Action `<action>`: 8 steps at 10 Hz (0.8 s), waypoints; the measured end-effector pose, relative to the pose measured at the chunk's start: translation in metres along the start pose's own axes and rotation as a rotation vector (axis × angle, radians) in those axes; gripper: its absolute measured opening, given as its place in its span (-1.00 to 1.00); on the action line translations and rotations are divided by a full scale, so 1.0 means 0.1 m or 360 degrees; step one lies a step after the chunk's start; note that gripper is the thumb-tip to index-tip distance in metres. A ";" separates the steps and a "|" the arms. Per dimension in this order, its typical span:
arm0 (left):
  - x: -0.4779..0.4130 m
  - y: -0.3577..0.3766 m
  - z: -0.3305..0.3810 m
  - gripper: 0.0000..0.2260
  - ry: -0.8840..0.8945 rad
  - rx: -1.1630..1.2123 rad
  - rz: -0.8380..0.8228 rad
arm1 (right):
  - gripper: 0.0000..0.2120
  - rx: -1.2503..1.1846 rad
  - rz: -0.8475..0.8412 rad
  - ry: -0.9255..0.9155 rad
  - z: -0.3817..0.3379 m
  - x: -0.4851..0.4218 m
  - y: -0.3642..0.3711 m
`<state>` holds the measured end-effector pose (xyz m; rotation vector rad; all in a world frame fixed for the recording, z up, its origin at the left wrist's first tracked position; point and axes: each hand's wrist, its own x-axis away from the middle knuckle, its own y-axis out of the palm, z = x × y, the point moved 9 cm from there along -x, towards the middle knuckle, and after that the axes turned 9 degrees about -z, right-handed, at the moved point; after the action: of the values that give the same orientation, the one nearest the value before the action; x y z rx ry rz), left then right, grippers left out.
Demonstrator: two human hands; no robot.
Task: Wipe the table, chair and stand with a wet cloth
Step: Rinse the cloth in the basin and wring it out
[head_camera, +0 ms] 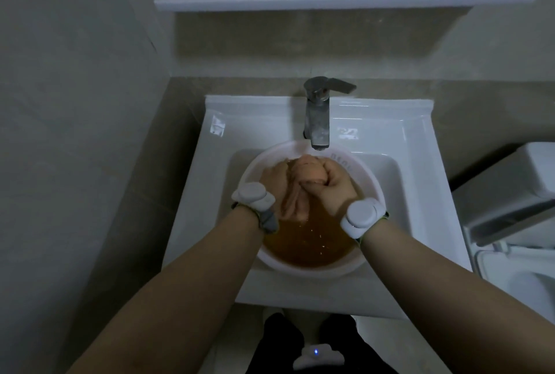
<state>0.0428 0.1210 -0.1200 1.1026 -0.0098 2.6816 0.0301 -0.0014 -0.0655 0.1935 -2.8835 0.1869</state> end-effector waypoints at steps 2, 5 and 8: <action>0.12 0.20 -0.49 -0.67 -0.0430 0.1052 -0.0251 | -0.69 -0.0548 -0.0270 0.0094 0.18 0.09 0.22; 0.15 0.40 -0.40 -0.72 -0.0143 0.1641 -0.0262 | -0.69 -0.1310 0.0085 0.0757 0.79 0.16 0.17; 0.21 0.42 -0.52 -0.63 -0.0177 0.0615 -0.0368 | -0.89 -0.1014 -0.0029 0.0553 0.59 -0.08 0.22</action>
<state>-0.0166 0.0896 -0.1390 1.2684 0.6004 2.4690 0.0205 0.0128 -0.1271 0.0578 -2.4440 -0.6302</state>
